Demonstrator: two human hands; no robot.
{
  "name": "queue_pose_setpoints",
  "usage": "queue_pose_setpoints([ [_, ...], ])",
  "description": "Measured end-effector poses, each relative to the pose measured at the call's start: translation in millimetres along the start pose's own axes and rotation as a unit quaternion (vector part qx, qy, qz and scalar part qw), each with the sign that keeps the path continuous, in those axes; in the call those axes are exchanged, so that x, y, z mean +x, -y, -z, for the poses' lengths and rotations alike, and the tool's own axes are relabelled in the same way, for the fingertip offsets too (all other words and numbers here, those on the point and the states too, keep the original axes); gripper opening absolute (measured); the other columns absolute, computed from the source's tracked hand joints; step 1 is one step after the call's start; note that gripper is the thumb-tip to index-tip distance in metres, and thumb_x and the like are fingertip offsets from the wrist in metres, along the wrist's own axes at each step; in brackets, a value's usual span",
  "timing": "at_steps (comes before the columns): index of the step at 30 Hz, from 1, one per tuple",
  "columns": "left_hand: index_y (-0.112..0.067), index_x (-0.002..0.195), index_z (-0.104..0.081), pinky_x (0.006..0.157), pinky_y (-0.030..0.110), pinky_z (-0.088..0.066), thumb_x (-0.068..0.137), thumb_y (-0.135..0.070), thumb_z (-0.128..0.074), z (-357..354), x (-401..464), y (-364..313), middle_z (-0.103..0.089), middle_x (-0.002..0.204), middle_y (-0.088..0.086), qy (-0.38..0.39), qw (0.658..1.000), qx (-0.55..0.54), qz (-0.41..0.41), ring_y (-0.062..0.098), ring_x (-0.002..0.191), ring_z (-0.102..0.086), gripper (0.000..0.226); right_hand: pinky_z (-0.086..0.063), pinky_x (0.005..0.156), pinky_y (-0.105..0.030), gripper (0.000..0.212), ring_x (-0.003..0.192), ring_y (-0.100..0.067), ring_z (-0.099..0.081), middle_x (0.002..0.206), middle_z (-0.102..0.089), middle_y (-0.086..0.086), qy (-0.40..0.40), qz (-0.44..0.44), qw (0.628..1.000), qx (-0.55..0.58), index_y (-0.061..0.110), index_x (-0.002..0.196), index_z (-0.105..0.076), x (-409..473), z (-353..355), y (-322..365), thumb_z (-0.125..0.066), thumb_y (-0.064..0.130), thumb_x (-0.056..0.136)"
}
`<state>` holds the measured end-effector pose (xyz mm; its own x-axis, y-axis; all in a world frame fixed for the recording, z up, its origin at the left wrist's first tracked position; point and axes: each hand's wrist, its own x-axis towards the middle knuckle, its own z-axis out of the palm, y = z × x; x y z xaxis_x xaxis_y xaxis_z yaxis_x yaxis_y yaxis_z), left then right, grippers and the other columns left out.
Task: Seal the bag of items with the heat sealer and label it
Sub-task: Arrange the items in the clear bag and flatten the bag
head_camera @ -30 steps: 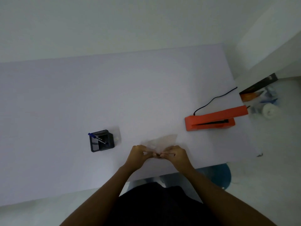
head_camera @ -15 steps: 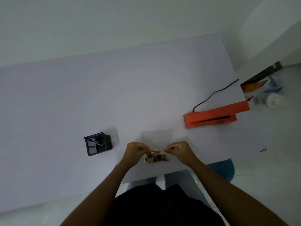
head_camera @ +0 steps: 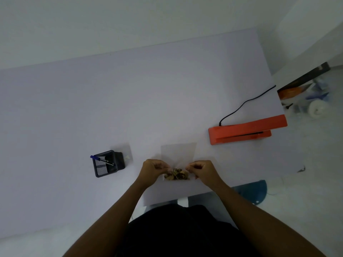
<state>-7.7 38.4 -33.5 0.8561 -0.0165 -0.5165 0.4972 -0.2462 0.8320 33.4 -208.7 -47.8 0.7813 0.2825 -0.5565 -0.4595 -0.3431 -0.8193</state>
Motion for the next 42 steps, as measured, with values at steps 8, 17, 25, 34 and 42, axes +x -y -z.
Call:
queue_pose_setpoints([
  [8, -0.011, 0.081, -0.079, 0.070, 0.027, -0.058, 0.075, -0.019, -0.084, -7, 0, -2, -0.076, 0.078, -0.002, -0.008, 0.999, 0.034, -0.013, 0.015, 0.073, -0.071, 0.011, -0.054, 0.074, -0.022, 0.017, 0.079, -0.012, -0.070, 0.087, -0.075, -0.006, 0.056, 0.008, 0.998, -0.007, 0.020, 0.086, -0.081, 7, -2, 10, -0.089, 0.016, 0.071],
  [17, -0.010, 0.080, -0.079, 0.069, 0.027, -0.061, 0.071, -0.019, -0.087, 4, -5, -2, -0.077, 0.073, -0.002, -0.006, 0.998, 0.063, -0.032, 0.013, 0.065, -0.074, 0.015, -0.057, 0.079, -0.024, 0.020, 0.083, -0.016, -0.075, 0.087, -0.079, -0.006, 0.057, -0.017, 0.998, -0.016, 0.007, 0.089, -0.081, -1, -1, 4, -0.086, 0.018, 0.073],
  [25, -0.010, 0.084, -0.080, 0.075, 0.031, -0.060, 0.079, -0.015, -0.081, 8, -7, 9, -0.077, 0.078, -0.003, -0.022, 0.998, 0.050, -0.017, 0.013, 0.074, -0.074, 0.008, -0.049, 0.064, -0.009, 0.015, 0.069, 0.002, -0.070, 0.078, -0.077, 0.004, 0.063, -0.055, 0.996, -0.031, 0.007, 0.091, -0.081, 0, 1, 17, -0.082, 0.017, 0.080],
  [34, -0.022, 0.086, -0.079, 0.073, 0.024, -0.049, 0.085, -0.026, -0.075, 7, 2, 19, -0.069, 0.085, -0.008, -0.038, 0.985, 0.165, 0.033, 0.006, 0.078, -0.063, 0.006, -0.047, 0.050, -0.014, 0.024, 0.049, 0.000, -0.062, 0.070, -0.075, -0.005, 0.002, -0.144, 0.987, -0.072, 0.003, 0.083, -0.081, 7, 0, 21, -0.089, 0.023, 0.071],
  [42, -0.015, 0.078, -0.076, 0.064, 0.025, -0.045, 0.085, -0.039, -0.073, -5, 13, 15, -0.064, 0.083, -0.002, -0.078, 0.967, 0.220, 0.102, 0.012, 0.072, -0.061, 0.024, -0.047, 0.049, -0.022, 0.018, 0.070, -0.017, -0.073, 0.081, -0.078, -0.016, 0.027, -0.227, 0.970, -0.079, 0.002, 0.086, -0.077, 16, 0, 30, -0.082, 0.018, 0.080],
])
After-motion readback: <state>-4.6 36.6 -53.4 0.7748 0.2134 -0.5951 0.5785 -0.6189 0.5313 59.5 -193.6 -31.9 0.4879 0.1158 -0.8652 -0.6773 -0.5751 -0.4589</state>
